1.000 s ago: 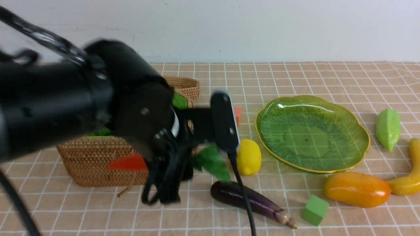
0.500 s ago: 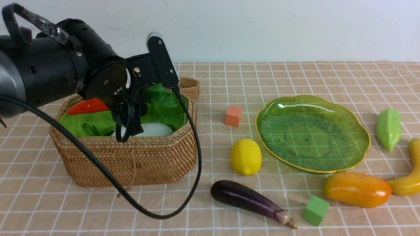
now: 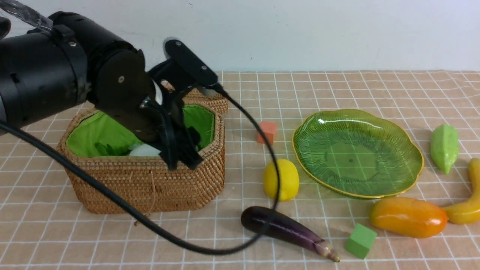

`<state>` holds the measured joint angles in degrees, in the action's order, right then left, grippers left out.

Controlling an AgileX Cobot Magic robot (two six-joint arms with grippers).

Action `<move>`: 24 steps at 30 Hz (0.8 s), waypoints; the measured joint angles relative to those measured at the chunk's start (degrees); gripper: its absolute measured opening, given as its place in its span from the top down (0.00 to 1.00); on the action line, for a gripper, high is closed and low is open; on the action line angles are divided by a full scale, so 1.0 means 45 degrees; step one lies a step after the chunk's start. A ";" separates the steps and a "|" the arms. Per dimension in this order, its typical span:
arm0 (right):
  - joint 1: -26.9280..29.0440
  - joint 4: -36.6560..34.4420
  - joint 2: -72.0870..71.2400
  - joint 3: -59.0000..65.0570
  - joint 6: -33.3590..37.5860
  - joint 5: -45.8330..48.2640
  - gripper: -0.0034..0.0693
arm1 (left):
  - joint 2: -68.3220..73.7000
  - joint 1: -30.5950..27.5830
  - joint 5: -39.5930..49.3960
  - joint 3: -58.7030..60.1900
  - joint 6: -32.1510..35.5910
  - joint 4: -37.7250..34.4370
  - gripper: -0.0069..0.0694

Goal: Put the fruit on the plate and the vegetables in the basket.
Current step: Use the left arm to grab an eggplant and put it into the left basket

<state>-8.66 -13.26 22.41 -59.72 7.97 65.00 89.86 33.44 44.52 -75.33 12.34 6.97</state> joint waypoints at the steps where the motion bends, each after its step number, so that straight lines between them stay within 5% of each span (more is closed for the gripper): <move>1: 0.0000 0.0157 0.0000 0.0000 -0.0169 0.0112 0.82 | 0.0000 0.0397 0.0228 -0.0143 0.0128 -0.0542 0.53; 5: -0.0004 0.0360 0.0000 0.0000 -0.0293 0.0522 0.82 | 0.1071 0.2023 0.2102 -0.1520 0.1533 -0.2453 0.84; 8: -0.0018 0.0370 0.0000 0.0000 -0.0293 0.0650 0.82 | 0.2878 0.2818 0.3650 -0.2804 0.3633 -0.2732 0.88; 11: -0.0029 0.0370 0.0000 0.0000 -0.0293 0.0866 0.82 | 0.3738 0.3092 0.3928 -0.3241 0.4932 -0.2732 0.82; 13: -0.0029 0.0301 0.0000 0.0000 -0.0293 0.1168 0.81 | 0.4908 0.3387 0.3740 -0.3829 0.6377 -0.2732 0.67; 14: -0.0029 0.0288 0.0000 0.0000 -0.0293 0.1168 0.81 | 0.4983 0.3403 0.3703 -0.3868 0.6377 -0.2732 0.67; 15: -0.0029 0.0189 0.0000 0.0000 -0.0293 0.1289 0.81 | 0.5581 0.3470 0.3145 -0.4190 0.7092 -0.2798 0.51; 19: -0.0029 0.0111 0.0000 0.0000 -0.0293 0.1404 0.81 | 0.6532 0.3501 0.1458 -0.4530 0.7773 -0.2636 0.27; 24: -0.0029 0.0056 0.0000 0.0000 -0.0293 0.1439 0.81 | 0.7355 0.3501 0.0380 -0.4568 0.8092 -0.2493 0.20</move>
<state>-8.79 -13.01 22.41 -59.72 6.66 71.48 122.96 49.20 46.23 -95.89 48.76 -4.25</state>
